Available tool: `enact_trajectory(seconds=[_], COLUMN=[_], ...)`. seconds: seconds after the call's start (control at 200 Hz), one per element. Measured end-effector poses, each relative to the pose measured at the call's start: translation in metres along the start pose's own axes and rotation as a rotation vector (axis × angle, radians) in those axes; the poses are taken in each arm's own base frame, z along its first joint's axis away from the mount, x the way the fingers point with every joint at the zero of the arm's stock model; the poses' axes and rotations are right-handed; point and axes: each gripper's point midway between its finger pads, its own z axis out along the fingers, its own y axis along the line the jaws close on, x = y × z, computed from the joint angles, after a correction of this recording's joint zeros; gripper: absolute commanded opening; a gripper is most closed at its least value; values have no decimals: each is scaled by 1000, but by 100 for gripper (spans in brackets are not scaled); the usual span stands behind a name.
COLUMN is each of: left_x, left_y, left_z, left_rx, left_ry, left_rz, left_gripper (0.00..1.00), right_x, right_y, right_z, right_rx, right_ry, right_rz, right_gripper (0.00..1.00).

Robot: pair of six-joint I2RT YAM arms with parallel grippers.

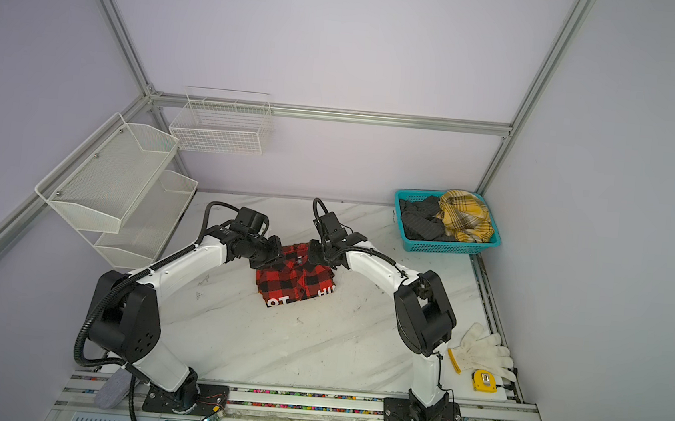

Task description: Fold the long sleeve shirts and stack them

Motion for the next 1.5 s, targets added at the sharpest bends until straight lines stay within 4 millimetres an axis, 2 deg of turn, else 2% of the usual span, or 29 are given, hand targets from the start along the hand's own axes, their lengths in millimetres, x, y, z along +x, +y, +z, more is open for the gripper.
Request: enact_trajectory(seconds=[0.055, 0.145, 0.33, 0.465, 0.63, 0.755, 0.815, 0.88, 0.925, 1.005, 1.11, 1.17, 1.255, 1.4, 1.445, 1.5], left_x=[6, 18, 24, 28, 22, 18, 18, 17, 16, 12, 7, 7, 10, 38, 48, 57], left_y=[12, 40, 75, 88, 94, 95, 94, 91, 87, 76, 61, 55, 55, 77, 83, 90], left_z=[5, 14, 34, 47, 53, 53, 52, 47, 40, 20, -9, -21, -27, -16, -12, -6], left_rx=[-23, -79, -156, -179, -173, -160, -156, -148, -142, -119, -82, -68, -62, -93, -99, -103], left_ry=[17, 53, 94, 116, 107, 106, 106, 98, 88, 55, 1, -17, -27, 38, 64, 92], left_rz=[-15, -54, -107, -116, -108, -99, -97, -94, -92, -80, -66, -60, -57, -100, -115, -131], left_gripper=[5, 3, 0, 0, 0, 5, 11, 22, 30, 37, 46, 47, 46, 43, 43, 38], right_x=[4, 18, 53, 73, 66, 57, 50, 44, 42, 46, 61, 72, 80, 95, 98, 97], right_y=[-2, -11, -42, -59, -57, -50, -40, -22, -6, 25, 48, 49, 41, 22, 20, 22], right_z=[-4, 2, 35, 58, 58, 52, 44, 34, 26, 16, 14, 19, 31, 60, 64, 64], right_rx=[1, 20, 92, 129, 130, 142, 137, 117, 92, 43, -5, -13, -7, 18, 15, 7], right_ry=[4, 32, 125, 171, 150, 133, 112, 88, 72, 53, 64, 85, 111, 168, 178, 180], right_rz=[-5, -11, -10, -5, -4, -13, -26, -47, -68, -107, -127, -123, -105, -70, -63, -58], right_gripper=[31, 30, 23, 19, 19, 20, 20, 20, 20, 20, 20, 20, 19, 19, 19, 19])
